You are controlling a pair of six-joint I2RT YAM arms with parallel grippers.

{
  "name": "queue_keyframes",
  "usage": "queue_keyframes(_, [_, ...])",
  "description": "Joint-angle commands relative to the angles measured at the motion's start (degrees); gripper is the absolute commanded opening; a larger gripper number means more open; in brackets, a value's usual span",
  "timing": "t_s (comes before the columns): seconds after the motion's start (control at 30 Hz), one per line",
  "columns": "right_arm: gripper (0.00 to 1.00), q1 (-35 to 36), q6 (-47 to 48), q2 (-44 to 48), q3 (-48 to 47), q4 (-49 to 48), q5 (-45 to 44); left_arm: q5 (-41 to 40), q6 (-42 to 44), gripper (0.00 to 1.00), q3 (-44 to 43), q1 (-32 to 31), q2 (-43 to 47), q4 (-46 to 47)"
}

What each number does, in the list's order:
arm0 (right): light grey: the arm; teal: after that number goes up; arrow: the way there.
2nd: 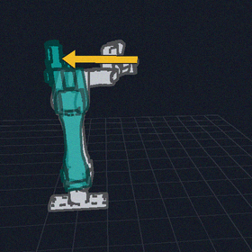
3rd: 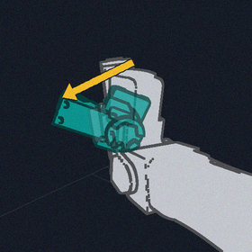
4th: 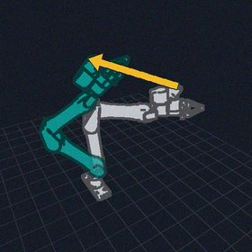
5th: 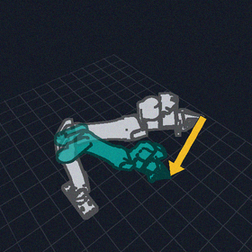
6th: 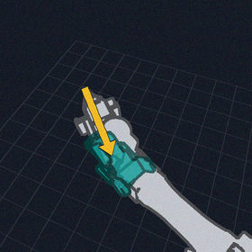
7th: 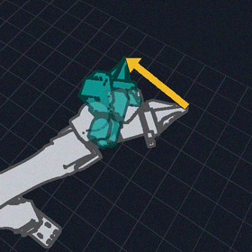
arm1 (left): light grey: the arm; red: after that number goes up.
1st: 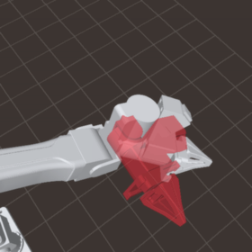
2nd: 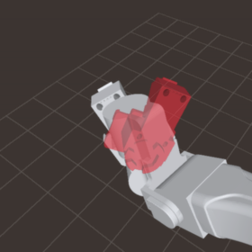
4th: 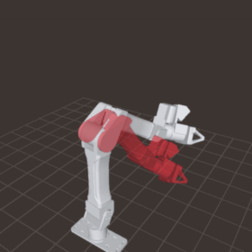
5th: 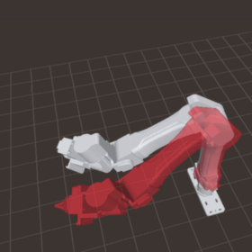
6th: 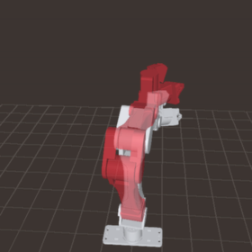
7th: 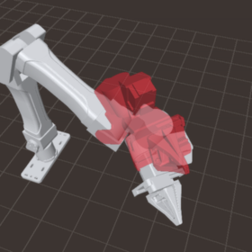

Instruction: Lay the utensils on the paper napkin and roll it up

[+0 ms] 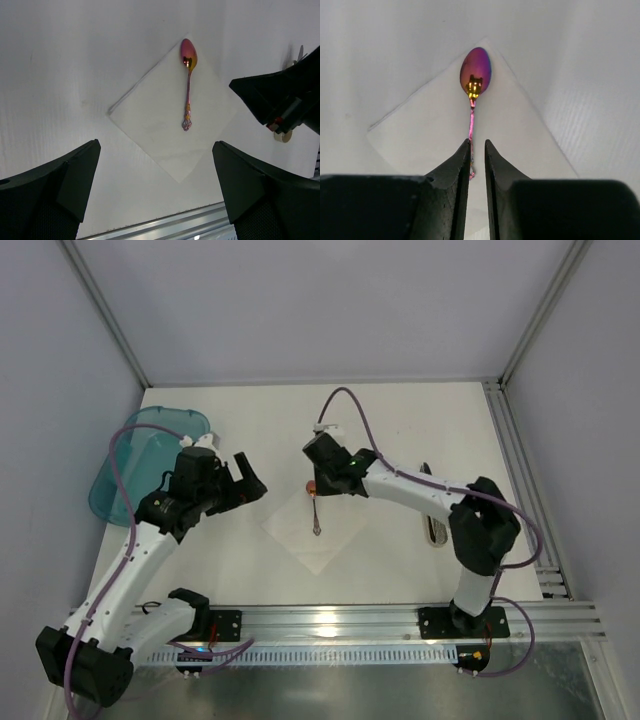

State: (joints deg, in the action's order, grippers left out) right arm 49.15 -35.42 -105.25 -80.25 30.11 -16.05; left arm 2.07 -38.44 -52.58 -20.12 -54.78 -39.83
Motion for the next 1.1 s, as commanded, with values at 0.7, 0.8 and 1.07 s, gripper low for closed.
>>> queue_keyframes(0.7, [0.15, -42.6, 22.7, 22.2, 24.8, 1.8, 11.0, 10.6, 0.0, 1.0, -1.0, 0.3, -1.6, 6.1])
queue_keyframes(0.8, [0.15, -42.8, 22.9, 20.4, 25.4, 1.8, 10.1, 10.6, 0.3, 0.99, -0.9, 0.3, -1.2, 5.9])
queue_keyframes(1.07, [0.15, -43.2, 23.6, 17.3, 25.8, 0.7, 12.9, 11.2, -0.3, 1.0, 0.6, 0.3, -0.7, 6.7])
